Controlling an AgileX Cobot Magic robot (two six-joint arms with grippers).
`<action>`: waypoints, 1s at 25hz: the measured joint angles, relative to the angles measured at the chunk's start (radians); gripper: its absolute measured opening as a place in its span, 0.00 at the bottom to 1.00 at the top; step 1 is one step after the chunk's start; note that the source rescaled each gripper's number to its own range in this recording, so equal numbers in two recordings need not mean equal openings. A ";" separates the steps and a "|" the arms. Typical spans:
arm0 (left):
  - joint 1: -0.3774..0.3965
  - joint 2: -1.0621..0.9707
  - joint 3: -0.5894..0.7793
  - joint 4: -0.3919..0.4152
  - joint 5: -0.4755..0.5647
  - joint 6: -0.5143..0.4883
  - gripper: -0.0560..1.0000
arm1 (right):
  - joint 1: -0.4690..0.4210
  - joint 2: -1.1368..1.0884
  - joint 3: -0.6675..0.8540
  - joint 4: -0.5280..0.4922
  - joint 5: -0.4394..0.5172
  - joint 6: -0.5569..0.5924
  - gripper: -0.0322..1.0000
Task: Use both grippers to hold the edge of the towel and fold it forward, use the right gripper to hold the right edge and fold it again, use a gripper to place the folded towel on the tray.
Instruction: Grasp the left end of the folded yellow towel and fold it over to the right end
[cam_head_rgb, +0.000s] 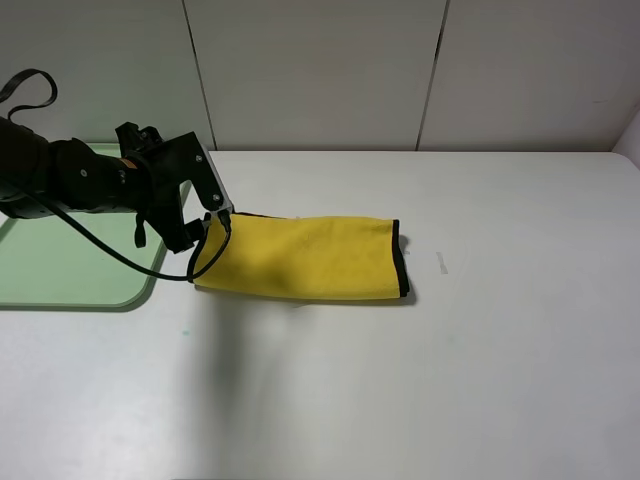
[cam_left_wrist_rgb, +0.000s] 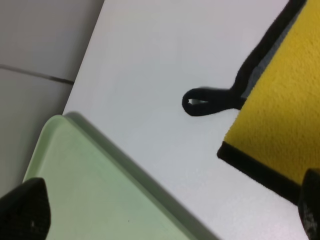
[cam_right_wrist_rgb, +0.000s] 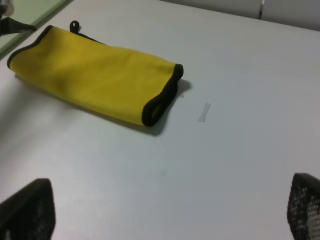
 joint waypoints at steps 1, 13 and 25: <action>0.000 0.000 0.000 0.000 0.000 0.000 1.00 | -0.017 0.000 0.000 0.000 0.000 0.000 1.00; 0.000 0.000 0.000 0.000 0.000 0.000 1.00 | -0.404 0.000 0.000 0.000 -0.002 0.000 1.00; 0.000 0.000 0.000 0.000 0.000 -0.046 1.00 | -0.410 0.000 0.000 0.001 -0.002 0.000 1.00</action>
